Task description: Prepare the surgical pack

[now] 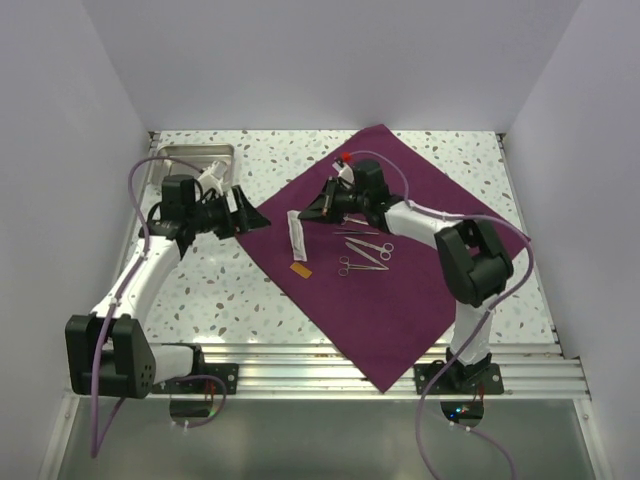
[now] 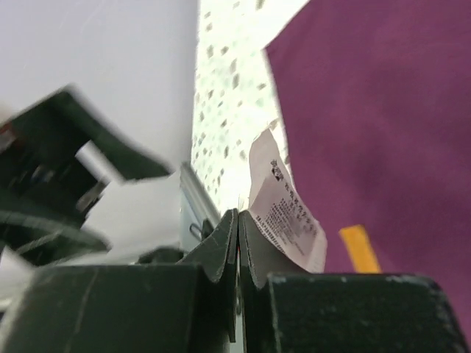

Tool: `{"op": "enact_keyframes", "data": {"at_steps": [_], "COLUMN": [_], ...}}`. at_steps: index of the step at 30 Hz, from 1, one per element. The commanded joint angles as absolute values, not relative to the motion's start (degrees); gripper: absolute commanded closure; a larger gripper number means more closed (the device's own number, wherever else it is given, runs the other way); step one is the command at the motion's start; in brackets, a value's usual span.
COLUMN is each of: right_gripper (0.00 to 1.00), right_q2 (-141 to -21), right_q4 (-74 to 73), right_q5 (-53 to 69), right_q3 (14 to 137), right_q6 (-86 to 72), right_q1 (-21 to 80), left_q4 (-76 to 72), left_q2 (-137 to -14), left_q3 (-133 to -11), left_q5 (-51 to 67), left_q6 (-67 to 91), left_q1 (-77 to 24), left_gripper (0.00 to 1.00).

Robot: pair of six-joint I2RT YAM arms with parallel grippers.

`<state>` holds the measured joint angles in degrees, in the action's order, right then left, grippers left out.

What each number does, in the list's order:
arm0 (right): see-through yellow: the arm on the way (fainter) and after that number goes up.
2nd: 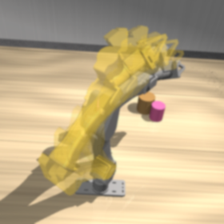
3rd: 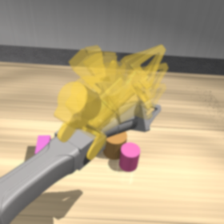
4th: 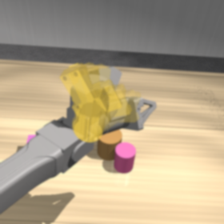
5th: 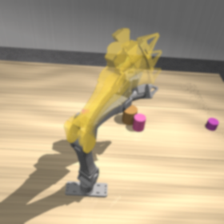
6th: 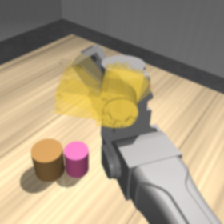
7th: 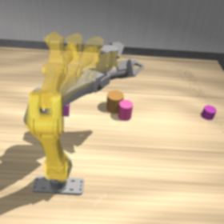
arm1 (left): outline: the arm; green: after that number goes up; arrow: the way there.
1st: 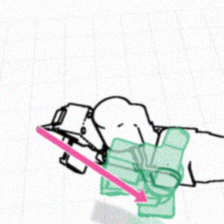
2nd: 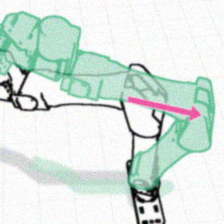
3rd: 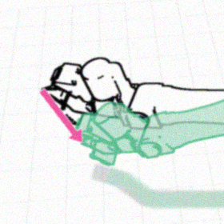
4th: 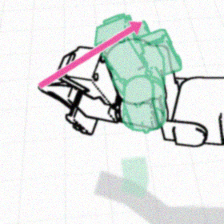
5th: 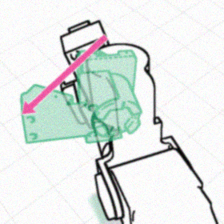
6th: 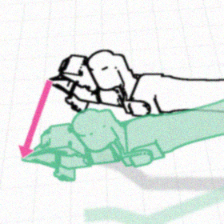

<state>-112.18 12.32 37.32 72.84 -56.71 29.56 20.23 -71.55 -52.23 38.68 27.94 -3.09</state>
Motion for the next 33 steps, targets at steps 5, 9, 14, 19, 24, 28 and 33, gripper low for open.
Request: {"op": "enact_keyframes", "data": {"at_steps": [5, 9, 14, 19, 24, 28, 33], "right_gripper": [1.00, 1.00, 1.00, 1.00, 1.00, 1.00, 1.00], "right_q2": [-96.3, -90.5, -87.9, -86.7, -87.8, -89.0, -90.9], "right_q4": [6.4, 7.0, 4.4, 5.3, 5.6, 5.5, 6.5], "right_q5": [46.3, 47.7, 49.6, 49.7, 50.1, 50.9, 51.7], "right_q3": [65.8, 64.1, 64.7, 63.8, 65.0, 66.8, 67.6], "right_q6": [-50.4, -51.9, -52.1, -53.3, -54.2, -54.7, -55.4], "right_q1": [29.5, 29.5, 29.5, 29.5, 29.4, 29.5, 29.4], "left_q4": [0.9, -13.1, -21.9, -35.5, -40.4, -45.6, -49.7], "left_q2": [-73.7, -72.9, -72.2, -73.9, -77.0, -80.1, -83.6], "left_q3": [-47.6, -42.9, -38.2, -34.4, -33.7, -33.2, -34.9], "left_q5": [58.7, 65.9, 67.9, 69.3, 71.2, 71.1, 70.9], "left_q6": [31.4, 36.7, 40.3, 50.1, 53.7, 56.4, 59.0], "left_q1": [-3.9, -6.3, -9.5, -11.5, -12.9, -13.3, -13.4], "left_gripper": [0.15, 0.15, 0.16, 0.19, 0.25, 0.33, 0.54]}}
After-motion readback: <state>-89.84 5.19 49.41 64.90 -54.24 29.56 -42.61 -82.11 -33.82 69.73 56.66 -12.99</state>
